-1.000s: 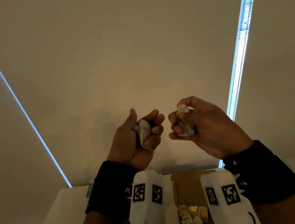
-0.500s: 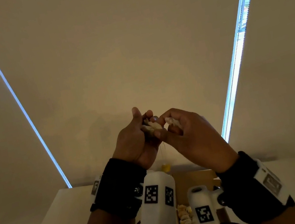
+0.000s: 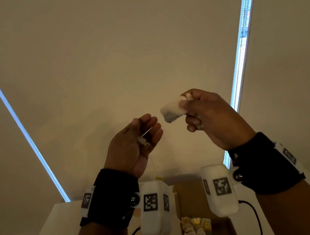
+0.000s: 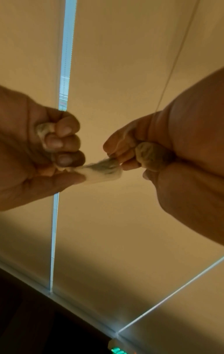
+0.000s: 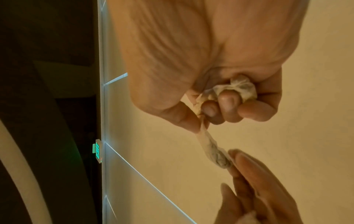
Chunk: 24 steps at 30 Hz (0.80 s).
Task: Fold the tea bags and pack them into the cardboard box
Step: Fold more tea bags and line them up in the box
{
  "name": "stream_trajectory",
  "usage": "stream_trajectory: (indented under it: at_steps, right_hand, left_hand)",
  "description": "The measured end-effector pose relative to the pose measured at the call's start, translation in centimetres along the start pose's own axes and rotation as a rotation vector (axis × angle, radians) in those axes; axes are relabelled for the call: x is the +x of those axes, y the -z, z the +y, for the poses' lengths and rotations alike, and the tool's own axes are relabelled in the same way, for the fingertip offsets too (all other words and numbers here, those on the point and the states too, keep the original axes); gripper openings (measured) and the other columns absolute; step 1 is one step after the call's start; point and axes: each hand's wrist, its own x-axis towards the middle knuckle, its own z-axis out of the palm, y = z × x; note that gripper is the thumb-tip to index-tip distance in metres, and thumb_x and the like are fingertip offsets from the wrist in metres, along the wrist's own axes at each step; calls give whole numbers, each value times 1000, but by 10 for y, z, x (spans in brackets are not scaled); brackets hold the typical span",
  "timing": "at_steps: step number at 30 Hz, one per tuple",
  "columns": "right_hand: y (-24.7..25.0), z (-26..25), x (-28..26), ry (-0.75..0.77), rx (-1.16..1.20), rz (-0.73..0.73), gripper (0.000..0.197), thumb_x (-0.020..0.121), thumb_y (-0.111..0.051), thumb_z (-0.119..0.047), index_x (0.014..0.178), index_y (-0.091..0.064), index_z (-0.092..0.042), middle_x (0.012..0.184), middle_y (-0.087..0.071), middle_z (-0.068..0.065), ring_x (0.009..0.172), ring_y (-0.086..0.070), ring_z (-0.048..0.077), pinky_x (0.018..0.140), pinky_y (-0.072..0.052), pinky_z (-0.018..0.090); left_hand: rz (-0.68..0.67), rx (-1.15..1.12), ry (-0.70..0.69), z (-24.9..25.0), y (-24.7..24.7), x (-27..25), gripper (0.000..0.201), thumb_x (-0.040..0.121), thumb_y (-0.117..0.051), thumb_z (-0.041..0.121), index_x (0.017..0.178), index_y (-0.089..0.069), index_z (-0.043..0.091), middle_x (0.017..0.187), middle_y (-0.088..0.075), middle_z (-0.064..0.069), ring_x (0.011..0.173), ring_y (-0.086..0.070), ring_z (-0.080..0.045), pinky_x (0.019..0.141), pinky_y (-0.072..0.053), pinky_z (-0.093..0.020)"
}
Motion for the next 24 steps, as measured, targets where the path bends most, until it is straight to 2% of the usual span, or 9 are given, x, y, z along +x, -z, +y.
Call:
stream_trajectory:
  at_steps: [4,8,12,14,16,18,20,22,24]
  right_hand:
    - [8,-2,3,-14,90,-1,13,85,-56,-16,74,-62,-18,62,-36,-1,54,-28,15,54,-31,32]
    - [14,-1,6,-15,83,-10,14,84,-53,-18,73,-61,-16,64,-34,1,54,-29,16,54,-31,33]
    - [18,-2,6,-41,8,-34,14,84,-52,-20,81,-64,-12,65,-37,4,52,-33,15,53,-34,33]
    - [19,-3,6,-56,-38,-86,14,91,-53,-16,82,-62,-9,63,-37,2,52,-33,15,54,-33,34]
    - [18,-3,6,-75,-106,-147,22,100,-51,-9,81,-62,-6,59,-40,0,52,-34,13,56,-33,34]
    - [16,-4,7,-68,-205,-197,20,101,-53,-11,91,-65,1,65,-48,6,52,-38,11,56,-36,34]
    - [16,-3,9,-36,-273,-209,19,100,-58,-17,100,-69,-1,75,-53,14,53,-42,10,58,-40,36]
    - [17,-1,11,-3,-308,-165,19,99,-61,-22,98,-71,-6,72,-55,14,54,-45,13,63,-42,39]
    - [18,2,13,27,-316,-114,18,98,-63,-25,95,-73,-11,68,-55,12,55,-46,17,64,-42,39]
  left_hand:
    - [56,105,-46,2,11,4,25,107,-46,13,102,-69,3,94,-76,-9,71,-67,-15,59,-57,-22]
    - [97,248,-120,3,19,8,22,106,-49,13,105,-70,4,93,-77,-7,56,-49,-9,47,-43,-17]
    - [114,451,-177,8,19,4,21,101,-60,27,106,-74,12,99,-77,-5,50,-35,-9,42,-29,-19]
    - [59,550,-211,11,11,-1,26,96,-66,36,103,-76,14,98,-77,-7,51,-32,-12,44,-27,-22]
    - [-39,658,-247,13,-1,-6,26,91,-70,41,98,-79,17,81,-72,-12,51,-31,-14,44,-26,-24]
    - [-135,775,-275,14,-10,-8,21,90,-73,37,100,-79,19,62,-60,-1,48,-31,-13,42,-28,-22]
    - [-191,878,-296,14,-15,-8,21,88,-75,34,103,-79,21,61,-63,6,46,-32,-11,41,-30,-22]
    - [-194,912,-285,13,-16,-6,19,87,-76,33,100,-79,20,58,-60,7,45,-32,-11,42,-30,-22]
    - [-187,903,-254,12,-16,-4,21,88,-75,34,97,-78,16,51,-50,12,44,-31,-9,42,-29,-21]
